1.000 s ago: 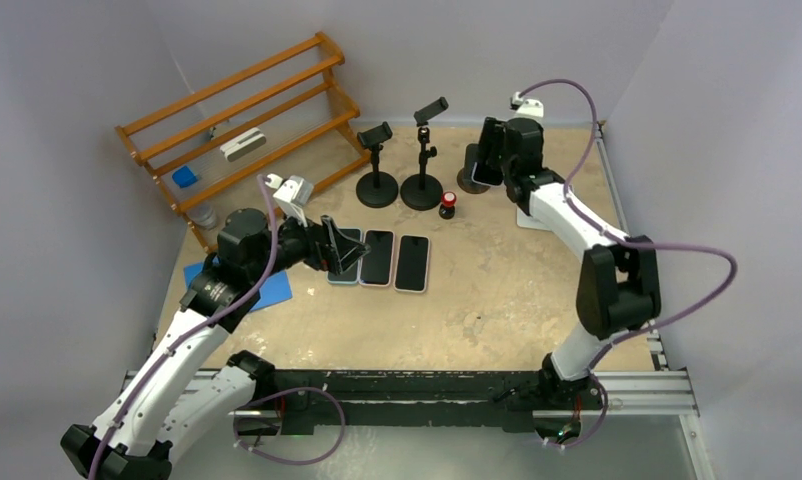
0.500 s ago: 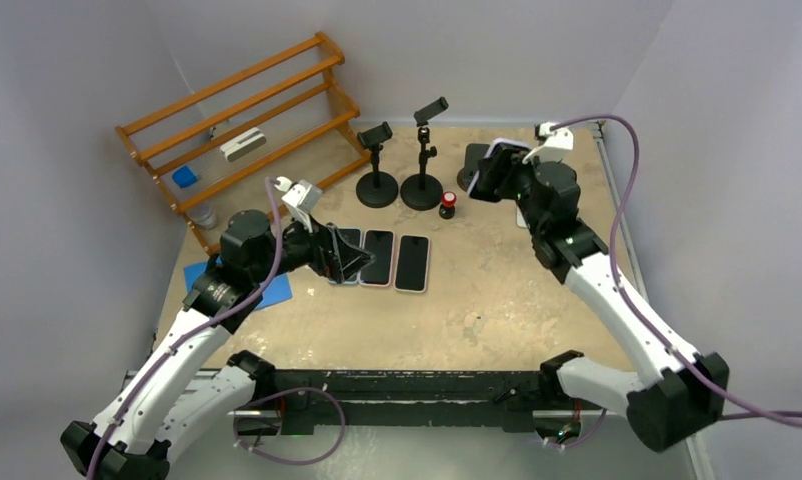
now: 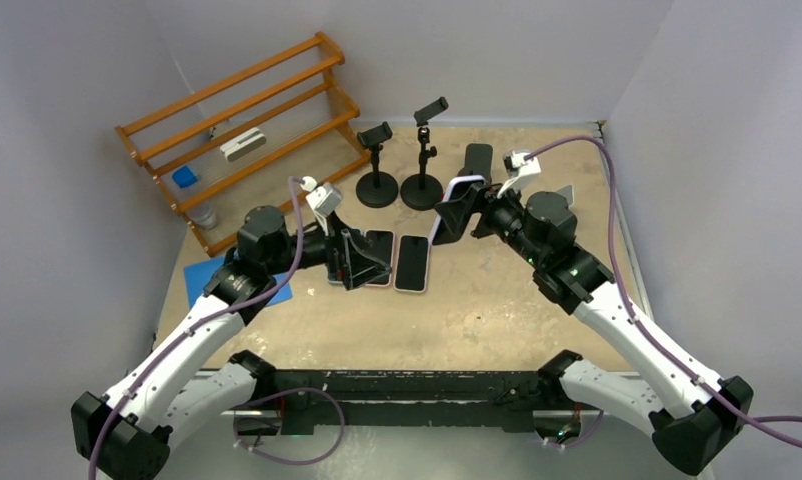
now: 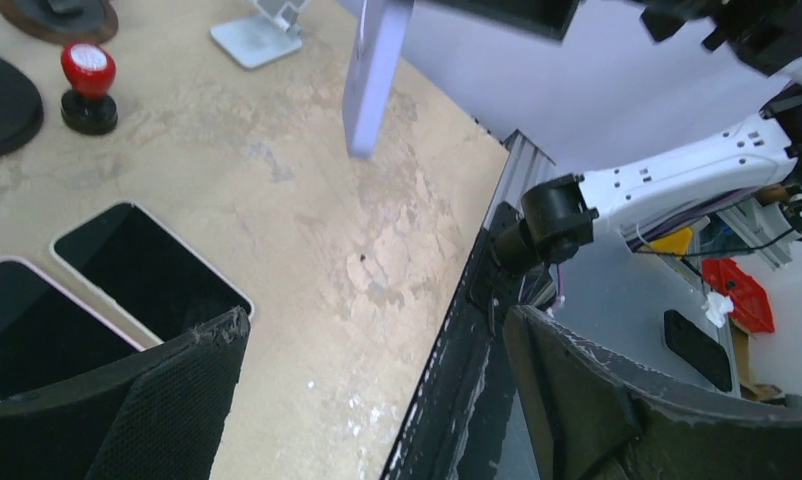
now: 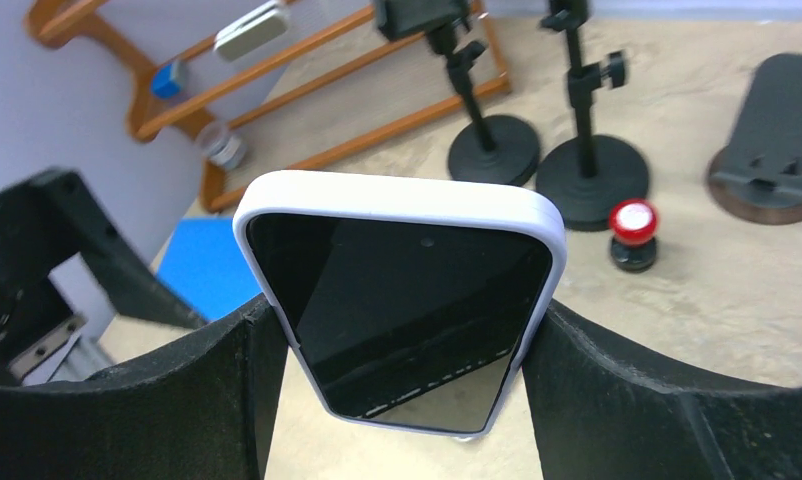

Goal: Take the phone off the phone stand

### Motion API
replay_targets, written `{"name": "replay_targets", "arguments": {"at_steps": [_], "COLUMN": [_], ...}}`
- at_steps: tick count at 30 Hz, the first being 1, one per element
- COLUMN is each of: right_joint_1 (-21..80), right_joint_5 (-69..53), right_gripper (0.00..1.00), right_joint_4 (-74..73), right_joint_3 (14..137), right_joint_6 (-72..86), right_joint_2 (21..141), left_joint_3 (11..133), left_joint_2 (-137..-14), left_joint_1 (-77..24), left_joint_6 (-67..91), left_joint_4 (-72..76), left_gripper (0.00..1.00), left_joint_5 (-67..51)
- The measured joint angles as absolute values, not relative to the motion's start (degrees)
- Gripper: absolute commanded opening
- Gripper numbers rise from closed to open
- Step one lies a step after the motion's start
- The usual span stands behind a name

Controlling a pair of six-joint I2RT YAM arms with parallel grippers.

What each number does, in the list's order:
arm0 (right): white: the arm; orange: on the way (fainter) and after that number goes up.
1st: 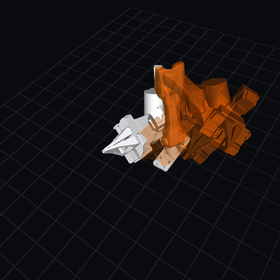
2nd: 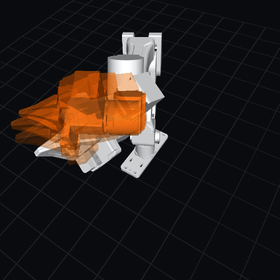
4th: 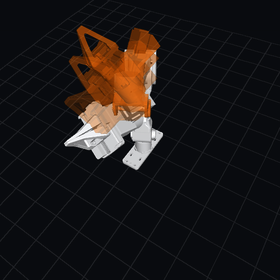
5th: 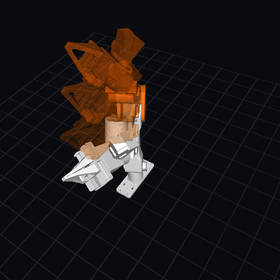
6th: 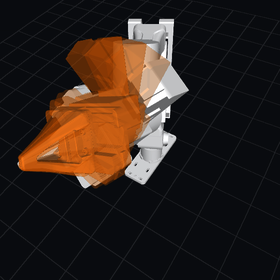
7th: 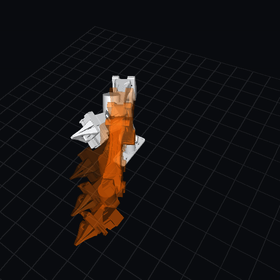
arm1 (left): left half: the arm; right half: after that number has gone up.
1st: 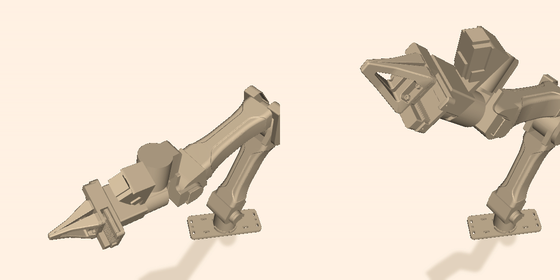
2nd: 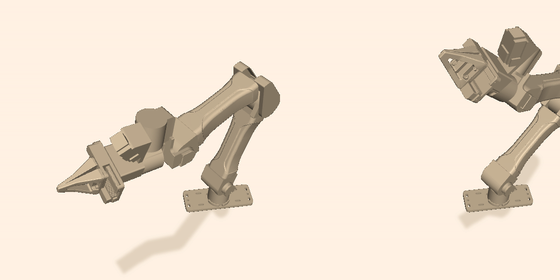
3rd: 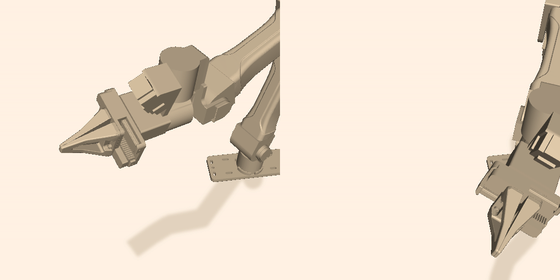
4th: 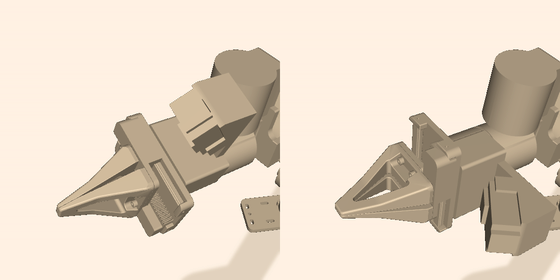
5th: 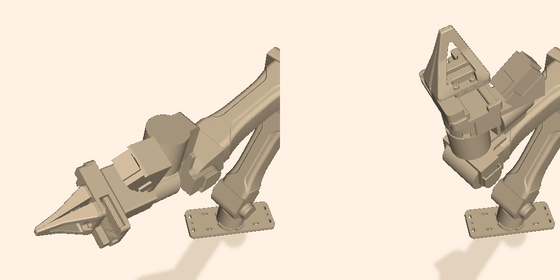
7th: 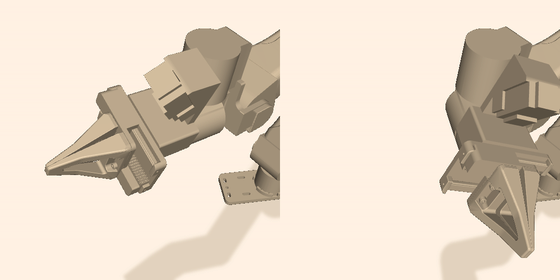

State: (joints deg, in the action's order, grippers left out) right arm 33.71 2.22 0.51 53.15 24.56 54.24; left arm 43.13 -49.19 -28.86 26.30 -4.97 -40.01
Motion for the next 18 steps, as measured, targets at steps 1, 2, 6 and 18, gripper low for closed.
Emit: {"name": "replay_targets", "arguments": {"at_steps": [1, 2, 6, 18], "right_joint_1": [34.0, 34.2, 34.5, 35.2], "right_joint_5": [0.7, -0.3, -3.0, -5.8], "right_gripper": [0.42, 0.42, 0.42, 0.41], "right_joint_4": [0.8, 1.1, 3.0, 8.7], "right_joint_3": [52.6, 52.1, 50.5, 49.2], "right_joint_6": [24.9, 25.1, 26.4, 30.3], "right_joint_2": [54.2, 54.2, 54.5, 58.2], "left_joint_3": [43.1, 43.1, 42.9, 40.4], "left_joint_2": [-49.6, -50.1, -52.8, -63.9], "left_joint_1": [-29.0, -29.0, -29.0, -29.0], "left_joint_6": [26.7, 27.3, 29.8, 36.1], "left_joint_4": [-3.6, -2.2, 4.4, 21.8], "left_gripper": [1.0, 1.0, 1.0, 1.0], "left_joint_5": [-40.0, -39.8, -40.1, -43.5]}}
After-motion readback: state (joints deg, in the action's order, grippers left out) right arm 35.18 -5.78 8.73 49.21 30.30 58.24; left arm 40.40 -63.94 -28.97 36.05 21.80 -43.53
